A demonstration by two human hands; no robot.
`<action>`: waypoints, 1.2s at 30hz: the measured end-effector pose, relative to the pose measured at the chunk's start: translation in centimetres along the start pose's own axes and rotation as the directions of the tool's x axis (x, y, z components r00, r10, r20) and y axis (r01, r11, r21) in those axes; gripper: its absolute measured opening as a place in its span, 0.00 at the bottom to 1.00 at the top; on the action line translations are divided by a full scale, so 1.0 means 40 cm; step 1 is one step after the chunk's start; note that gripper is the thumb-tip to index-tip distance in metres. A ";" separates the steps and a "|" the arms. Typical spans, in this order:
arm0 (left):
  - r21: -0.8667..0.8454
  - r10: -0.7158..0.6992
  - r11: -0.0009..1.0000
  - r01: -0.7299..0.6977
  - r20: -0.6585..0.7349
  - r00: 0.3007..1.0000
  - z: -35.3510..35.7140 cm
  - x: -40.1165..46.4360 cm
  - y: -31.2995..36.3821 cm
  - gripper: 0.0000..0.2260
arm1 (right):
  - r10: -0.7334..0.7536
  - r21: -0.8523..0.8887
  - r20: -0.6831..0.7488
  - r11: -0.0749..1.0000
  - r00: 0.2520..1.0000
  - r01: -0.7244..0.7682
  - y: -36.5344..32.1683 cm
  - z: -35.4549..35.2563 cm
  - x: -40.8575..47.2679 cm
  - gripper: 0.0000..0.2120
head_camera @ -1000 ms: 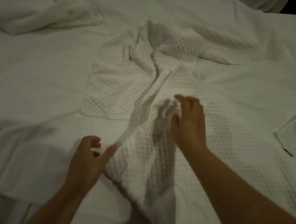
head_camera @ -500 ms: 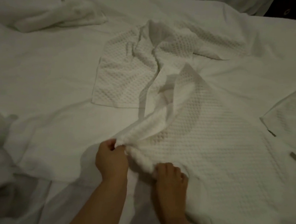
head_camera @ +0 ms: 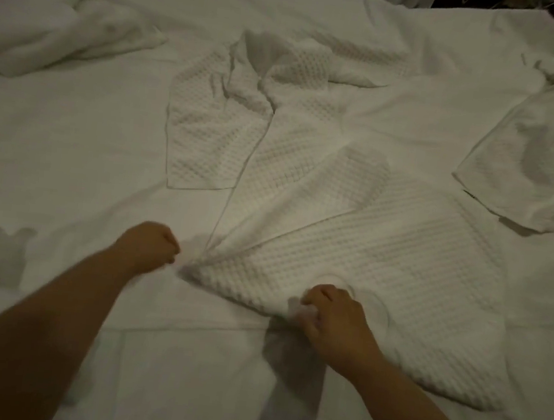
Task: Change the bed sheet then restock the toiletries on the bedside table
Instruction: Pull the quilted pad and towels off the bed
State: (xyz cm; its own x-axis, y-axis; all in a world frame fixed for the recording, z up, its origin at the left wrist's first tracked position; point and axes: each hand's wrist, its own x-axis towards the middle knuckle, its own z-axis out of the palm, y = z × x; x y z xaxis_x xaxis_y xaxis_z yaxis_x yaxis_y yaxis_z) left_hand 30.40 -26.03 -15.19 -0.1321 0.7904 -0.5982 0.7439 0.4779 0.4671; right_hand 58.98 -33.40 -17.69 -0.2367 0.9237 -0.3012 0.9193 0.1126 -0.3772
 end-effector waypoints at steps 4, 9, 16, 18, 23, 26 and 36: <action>-0.526 -0.085 0.837 0.148 0.143 0.986 0.087 -0.026 0.003 0.13 | 0.424 0.537 -0.120 0.788 0.898 -0.301 0.017 -0.064 0.100 0.18; -0.941 -0.363 0.065 0.332 0.288 0.886 0.118 -0.013 0.052 0.09 | 0.699 0.954 0.154 0.078 0.698 -0.289 0.081 -0.160 0.314 0.21; -0.848 -0.228 0.291 0.443 0.389 0.893 0.106 -0.013 0.032 0.07 | 0.711 0.967 0.251 -0.155 0.657 -0.203 0.035 -0.269 0.493 0.09; -0.834 -0.358 0.373 0.407 0.275 0.892 0.111 -0.006 0.020 0.03 | 0.653 0.972 0.234 -0.132 0.720 -0.196 -0.021 -0.313 0.555 0.03; -0.650 -0.467 0.741 0.169 -0.317 0.825 0.137 -0.001 0.004 0.05 | 0.320 0.954 0.203 0.148 0.925 -0.261 -0.131 -0.325 0.663 0.20; -0.509 -0.241 0.860 0.005 -0.397 0.886 0.164 -0.047 0.030 0.08 | 0.152 0.792 -0.002 0.603 0.988 -0.091 -0.119 -0.257 0.655 0.22; -0.407 -0.299 0.911 0.073 -0.525 0.797 0.205 -0.049 0.011 0.05 | -0.127 -0.061 -0.017 0.990 0.992 0.126 0.001 -0.064 0.447 0.28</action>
State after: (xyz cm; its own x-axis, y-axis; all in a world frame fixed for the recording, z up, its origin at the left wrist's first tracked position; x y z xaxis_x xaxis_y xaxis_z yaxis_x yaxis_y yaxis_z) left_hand 36.36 -30.51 -19.17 -0.6711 0.6886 -0.2747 0.4013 0.6490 0.6463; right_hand 55.58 -15.93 -20.85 -0.3459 0.9082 -0.2356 0.8996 0.2497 -0.3582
